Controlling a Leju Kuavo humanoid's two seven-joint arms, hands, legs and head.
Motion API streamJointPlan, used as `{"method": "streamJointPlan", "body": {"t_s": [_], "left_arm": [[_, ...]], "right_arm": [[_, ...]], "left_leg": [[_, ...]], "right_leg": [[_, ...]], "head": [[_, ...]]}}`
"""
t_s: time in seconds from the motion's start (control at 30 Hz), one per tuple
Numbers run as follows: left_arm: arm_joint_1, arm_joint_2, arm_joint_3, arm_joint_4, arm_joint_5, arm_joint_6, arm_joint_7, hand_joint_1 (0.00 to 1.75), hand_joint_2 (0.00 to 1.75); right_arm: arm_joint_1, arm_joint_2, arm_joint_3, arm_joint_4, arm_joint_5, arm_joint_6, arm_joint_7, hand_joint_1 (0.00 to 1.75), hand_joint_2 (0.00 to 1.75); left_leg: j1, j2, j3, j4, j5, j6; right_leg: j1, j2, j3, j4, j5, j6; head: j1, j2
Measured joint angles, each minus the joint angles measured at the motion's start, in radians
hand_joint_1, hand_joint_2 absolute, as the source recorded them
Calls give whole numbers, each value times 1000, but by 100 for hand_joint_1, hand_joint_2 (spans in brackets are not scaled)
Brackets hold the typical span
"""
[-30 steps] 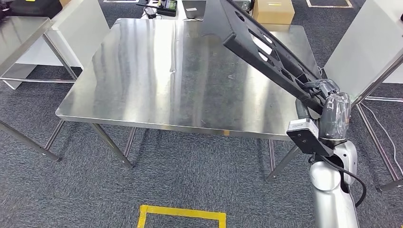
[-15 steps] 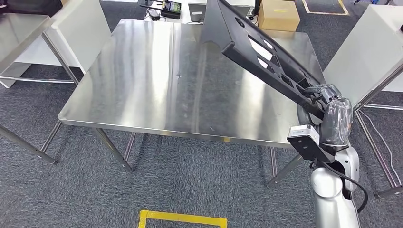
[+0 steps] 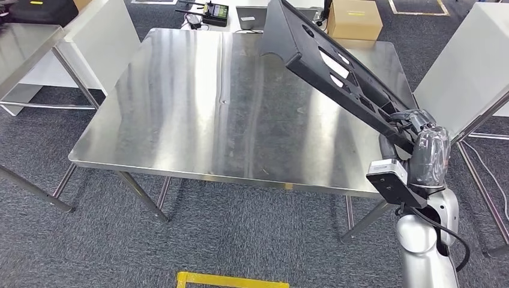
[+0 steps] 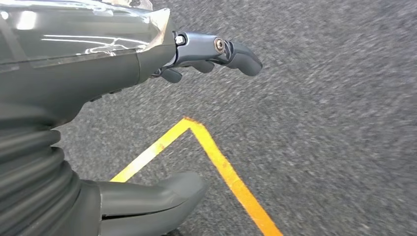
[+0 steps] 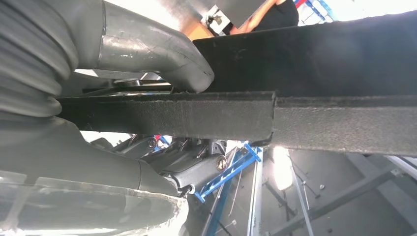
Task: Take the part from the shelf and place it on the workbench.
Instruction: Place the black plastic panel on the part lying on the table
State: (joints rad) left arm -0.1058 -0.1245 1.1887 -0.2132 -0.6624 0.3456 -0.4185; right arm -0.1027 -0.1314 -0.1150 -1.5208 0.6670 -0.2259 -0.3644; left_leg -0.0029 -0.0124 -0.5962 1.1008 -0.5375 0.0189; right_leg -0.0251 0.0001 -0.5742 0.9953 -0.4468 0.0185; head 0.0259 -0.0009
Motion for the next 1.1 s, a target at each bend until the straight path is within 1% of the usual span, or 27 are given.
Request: {"method": "streamJointPlan", "body": {"t_s": [0.03, 0.07, 0.1, 0.13, 0.17, 0.23, 0.27, 0.3, 0.33, 0.43, 0.47, 0.5, 0.57, 0.6, 0.63, 0.67, 0.7, 0.73, 0.77, 0.8, 0.83, 0.87, 0.93, 0.97, 1.0, 1.07, 1.1], "left_arm": [[0, 0, 0, 0, 0, 0, 0, 0, 175], [1, 1, 0, 0, 1, -1, 0, 0, 175], [2, 1, 0, 0, 1, -1, 0, 0, 175], [3, 1, 0, 0, 1, -2, 0, 0, 175], [3, 2, 0, 0, 1, -3, -1, 0, 175], [3, 3, 0, 0, 0, -3, -2, 0, 175], [2, 3, 0, 0, 0, -4, -3, 0, 175], [1, 3, 0, 0, 0, -4, -3, 0, 175], [1, 3, 0, 0, 0, -4, -3, 0, 175], [1, 3, 0, 0, -1, -3, -4, 0, 175], [1, 3, 0, 0, -1, -3, -4, 0, 175], [1, 3, 0, 0, -1, -3, -4, 0, 175], [0, 4, 0, 0, -1, -2, -4, 0, 175], [0, 4, 0, 0, -1, -2, -4, 0, 175], [0, 4, 0, 0, -1, -2, -4, 0, 175], [1, 4, 0, 0, -1, -2, -4, 0, 175], [1, 4, 0, 0, -2, -2, -4, 0, 175], [1, 4, 0, 0, -2, -2, -4, 0, 175], [1, 4, 0, 0, -3, -2, -4, 0, 175], [1, 4, 0, 0, -4, -2, -4, 0, 175], [0, 4, 0, 0, -5, -2, -4, 0, 175], [0, 4, 0, 0, -6, -2, -4, 0, 175], [-1, 4, 0, 0, -10, -3, -4, 0, 175], [-1, 3, 0, 0, -12, -3, -4, 0, 175], [-2, 4, -1, 0, -14, -4, -4, 0, 175], [-2, 6, -1, 0, -17, -5, -4, 0, 175], [-1, 6, -1, 0, -17, -7, -4, 0, 175]], "right_arm": [[0, 0, 0, 0, 0, 1, 1, 173, 175], [1, 0, -1, 0, 0, 2, 1, 173, 175], [3, 0, -1, 0, -1, 3, 1, 173, 175], [5, 0, -1, 0, -1, 3, 1, 173, 175], [8, 0, -1, 0, -1, 3, 2, 173, 175], [12, 0, -1, -1, -1, 3, 2, 173, 175], [13, 0, -1, -3, -1, 3, 2, 173, 175], [13, 1, -1, -6, -1, 3, 2, 173, 175], [13, 1, -1, -8, -1, 3, 2, 173, 175], [14, 2, -1, -14, 1, 3, 3, 173, 175], [14, 1, -2, -15, 1, 3, 4, 173, 175], [14, 1, -2, -15, 2, 3, 5, 173, 175], [17, 0, -4, -15, 3, 3, 5, 173, 175], [19, 0, -5, -14, 3, 3, 5, 173, 175], [21, 1, -6, -13, 3, 3, 5, 173, 175], [22, 0, -7, -13, 3, 3, 5, 173, 175], [23, 0, -8, -12, 3, 3, 5, 173, 175], [23, -1, -8, -12, 3, 3, 5, 173, 175], [22, -2, -9, -12, 6, 2, 6, 173, 175], [21, -4, -10, -12, 12, 2, 7, 173, 175], [20, -5, -10, -10, 26, -1, 13, 173, 175], [19, -7, -10, -8, 44, -4, 21, 173, 175], [12, -8, -11, 3, 92, -11, 47, 173, 175], [3, -9, -11, 16, 114, -15, 62, 173, 175], [-10, -9, -13, 37, 138, -21, 78, 173, 175], [-45, -9, -17, 102, 188, -32, 105, 173, 175], [-63, -9, -20, 144, 214, -38, 114, 173, 175]], "left_leg": [[2, 1, -38, 70, -27, -5], [6, 2, -80, 139, -48, -9], [9, 3, -116, 189, -57, -12], [12, 4, -134, 203, -45, -14], [15, 5, -130, 175, -13, -15], [19, 7, -77, 42, 69, -16], [19, 8, -46, -21, 93, -14], [17, 8, -26, -59, 101, -11], [14, 7, -18, -73, 97, -7], [10, 6, -9, -83, 92, 15], [11, 5, -4, -87, 92, 23], [11, 5, 1, -91, 91, 30], [7, 5, 8, -91, 84, 40], [5, 4, 11, -91, 80, 43], [3, 3, 16, -91, 75, 44], [2, 1, 22, -91, 71, 44], [2, 0, 30, -91, 65, 43], [1, -2, 37, -91, 59, 40], [-1, -4, 44, -90, 52, 36], [-3, -5, 48, -90, 46, 32], [-5, -6, 50, -90, 41, 28], [-6, -6, 53, -91, 38, 23], [-4, -4, 53, -85, 28, 13], [-2, -3, 44, -61, 14, 8], [0, -2, 23, -17, -7, 2], [6, -1, -54, 118, -56, -6], [9, 0, -94, 175, -68, -10]], "right_leg": [[1, -1, 5, 0, -4, -6], [1, -2, 8, 0, -8, -10], [1, -2, 12, 0, -12, -11], [1, -1, 16, 0, -16, -10], [-1, 0, 22, 0, -21, -7], [-2, 1, 38, 0, -33, 2], [0, 1, 44, 1, -40, 9], [3, 1, 46, 1, -44, 15], [5, 2, 47, 0, -47, 21], [5, 1, 45, 5, -57, 36], [4, 1, 31, 32, -69, 37], [5, 0, 4, 83, -89, 35], [6, 1, -78, 226, -132, 28], [7, 1, -115, 280, -141, 29], [7, 1, -137, 299, -134, 33], [7, 1, -137, 277, -111, 40], [7, 0, -117, 216, -76, 47], [8, 0, -87, 139, -38, 51], [11, 0, -57, 74, -9, 51], [14, 0, -37, 30, 8, 46], [17, 0, -27, 10, 13, 40], [21, 1, -24, 9, 11, 33], [11, 1, -16, 4, 8, 20], [5, 2, -10, 1, 6, 12], [-1, 1, -3, -2, 4, 5], [-1, 1, 5, -2, -3, -4], [-1, 1, 7, -1, -6, -6]], "head": [[0, 0], [0, 0], [-1, 0], [-1, 0], [-1, 0], [0, 0], [0, 0], [0, 0], [0, 0], [0, 0], [1, 0], [1, 0], [2, 0], [2, 0], [2, 0], [2, 0], [2, 0], [2, 0], [2, 0], [2, 0], [2, 0], [2, 0], [1, 0], [0, 0], [-1, 0], [-3, 0], [-3, 0]]}}
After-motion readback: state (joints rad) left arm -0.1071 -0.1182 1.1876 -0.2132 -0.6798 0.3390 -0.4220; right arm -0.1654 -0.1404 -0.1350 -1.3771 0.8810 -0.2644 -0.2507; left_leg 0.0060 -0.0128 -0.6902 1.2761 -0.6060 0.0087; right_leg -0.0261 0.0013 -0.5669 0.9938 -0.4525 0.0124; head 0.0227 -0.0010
